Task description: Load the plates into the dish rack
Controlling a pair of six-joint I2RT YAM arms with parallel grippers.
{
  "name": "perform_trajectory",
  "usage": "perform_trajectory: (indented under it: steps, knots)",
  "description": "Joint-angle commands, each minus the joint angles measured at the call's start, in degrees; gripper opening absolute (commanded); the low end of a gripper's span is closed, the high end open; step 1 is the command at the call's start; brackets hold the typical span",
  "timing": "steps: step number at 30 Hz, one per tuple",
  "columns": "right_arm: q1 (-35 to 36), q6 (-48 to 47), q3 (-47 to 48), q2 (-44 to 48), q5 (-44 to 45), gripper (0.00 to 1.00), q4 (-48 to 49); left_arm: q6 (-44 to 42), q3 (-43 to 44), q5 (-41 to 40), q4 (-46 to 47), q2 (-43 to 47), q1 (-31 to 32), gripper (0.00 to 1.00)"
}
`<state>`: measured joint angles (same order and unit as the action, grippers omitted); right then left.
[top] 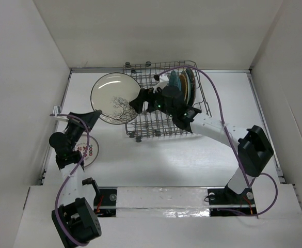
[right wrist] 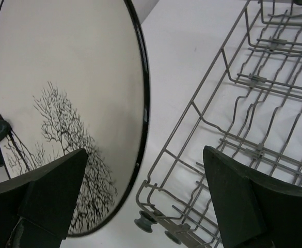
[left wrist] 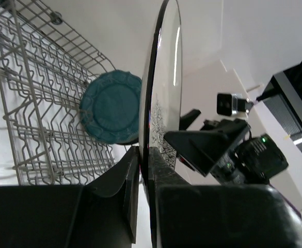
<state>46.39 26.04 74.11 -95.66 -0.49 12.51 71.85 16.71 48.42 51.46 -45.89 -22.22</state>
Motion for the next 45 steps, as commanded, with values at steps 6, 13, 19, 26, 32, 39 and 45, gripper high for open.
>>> perform_trajectory:
  steps: [6,13,19,26,32,39,45]
  knots:
    - [-1.1,1.2,-2.4,-0.1,-10.3,0.73,14.7,3.0,-0.2,12.5,14.3,-1.0,0.0,0.0]
    - [-5.1,11.6,-8.6,-1.3,-23.2,0.1,30.5,3.0,-0.2,13.8,15.7,-3.1,0.0,0.0]
    - [-6.3,10.9,-9.6,2.9,-22.9,0.0,30.1,0.1,0.8,12.6,14.0,-4.4,0.0,0.29]
    - [-9.3,8.7,-7.1,8.6,-16.3,0.0,23.1,-3.7,5.2,13.3,12.0,-6.9,0.0,0.74]
    - [-13.2,6.7,-6.1,12.1,-9.9,0.0,19.0,-5.7,5.5,13.0,7.8,-8.3,0.0,0.9]
    - [-11.1,-8.5,5.2,7.5,15.4,0.0,0.5,-5.1,4.0,14.3,10.0,-9.4,0.0,0.92]
    - [-9.8,-18.0,14.7,-0.9,33.4,0.0,-6.0,-2.1,3.6,14.9,14.0,-9.8,0.6,0.92]
